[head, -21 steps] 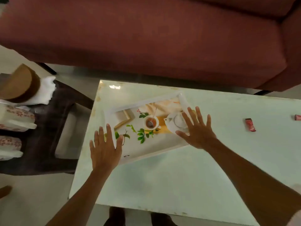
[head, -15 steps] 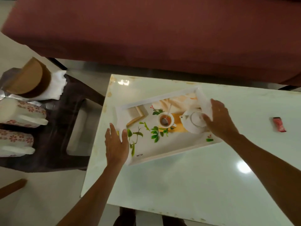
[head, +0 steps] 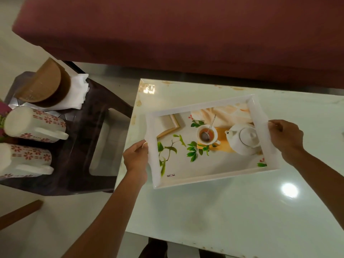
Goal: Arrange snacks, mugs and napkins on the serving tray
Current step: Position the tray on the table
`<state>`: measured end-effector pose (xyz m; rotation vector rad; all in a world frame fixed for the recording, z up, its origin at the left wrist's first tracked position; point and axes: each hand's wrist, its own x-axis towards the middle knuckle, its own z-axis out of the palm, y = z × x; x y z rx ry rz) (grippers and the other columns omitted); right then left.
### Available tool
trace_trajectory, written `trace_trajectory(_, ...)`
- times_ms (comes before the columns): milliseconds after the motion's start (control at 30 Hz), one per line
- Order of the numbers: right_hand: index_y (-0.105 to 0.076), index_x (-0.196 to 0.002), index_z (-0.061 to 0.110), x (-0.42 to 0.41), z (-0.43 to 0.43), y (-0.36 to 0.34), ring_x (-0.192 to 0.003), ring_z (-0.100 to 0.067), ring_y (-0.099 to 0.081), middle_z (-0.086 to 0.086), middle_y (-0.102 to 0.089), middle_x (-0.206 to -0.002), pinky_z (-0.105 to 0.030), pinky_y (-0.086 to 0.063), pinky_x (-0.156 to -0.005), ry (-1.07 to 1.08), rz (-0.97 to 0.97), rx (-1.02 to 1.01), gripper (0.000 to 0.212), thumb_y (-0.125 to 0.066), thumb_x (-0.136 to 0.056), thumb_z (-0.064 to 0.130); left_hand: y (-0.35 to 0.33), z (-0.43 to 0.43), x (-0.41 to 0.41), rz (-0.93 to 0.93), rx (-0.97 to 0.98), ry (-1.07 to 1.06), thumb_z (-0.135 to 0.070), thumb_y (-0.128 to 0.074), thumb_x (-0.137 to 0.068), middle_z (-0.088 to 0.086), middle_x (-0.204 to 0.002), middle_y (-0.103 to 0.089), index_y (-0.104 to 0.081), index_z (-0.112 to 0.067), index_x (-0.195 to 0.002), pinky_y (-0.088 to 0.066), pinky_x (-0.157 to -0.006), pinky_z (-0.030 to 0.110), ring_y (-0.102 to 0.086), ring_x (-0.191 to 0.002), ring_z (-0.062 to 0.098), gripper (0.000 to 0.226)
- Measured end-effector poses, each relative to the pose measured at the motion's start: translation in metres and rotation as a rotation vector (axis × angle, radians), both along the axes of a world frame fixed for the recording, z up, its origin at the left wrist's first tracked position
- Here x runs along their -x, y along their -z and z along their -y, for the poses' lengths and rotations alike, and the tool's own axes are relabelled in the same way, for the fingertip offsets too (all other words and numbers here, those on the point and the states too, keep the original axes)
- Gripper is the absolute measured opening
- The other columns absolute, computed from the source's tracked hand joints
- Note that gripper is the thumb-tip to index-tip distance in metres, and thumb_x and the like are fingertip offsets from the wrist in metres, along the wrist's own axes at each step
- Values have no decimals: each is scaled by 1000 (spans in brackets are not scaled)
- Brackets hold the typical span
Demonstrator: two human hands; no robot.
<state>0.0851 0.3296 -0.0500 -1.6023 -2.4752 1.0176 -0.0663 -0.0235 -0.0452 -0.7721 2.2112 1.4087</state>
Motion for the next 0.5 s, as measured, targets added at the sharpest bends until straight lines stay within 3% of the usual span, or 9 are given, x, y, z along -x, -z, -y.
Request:
trace_trajectory(133, -68, -114, 15, -23, 22, -9, -109, -31, -60, -9, -68, -116, -42, -47, -96, 94, -49, 64, 29, -51, -95, 27, -7, 15, 19, -5, 0, 40, -15, -66, -93, 7, -115, -70, -71, -24, -103, -57, -93, 49, -68, -102, 28, 14)
trace_trajectory(300, -69, -113, 20, -49, 50, -10, -102, -27, -63, -4, -70, -109, -46, -49, -96, 137, -58, 133, 25, -54, -95, 28, -10, 27, 34, -24, 27, 123, -18, -66, -94, 3, -109, -70, -71, -21, -112, -59, -78, 37, -68, -90, 20, 19)
trace_trajectory(500, -70, -110, 22, -61, 71, -4, -94, -22, -62, 2, -69, -99, -35, -48, -85, 222, -49, 158, 23, -53, -95, 27, -4, 34, 34, -14, 28, 174, -17, -66, -94, 1, -105, -68, -72, -19, -112, -55, -71, 30, -66, -83, 14, 20)
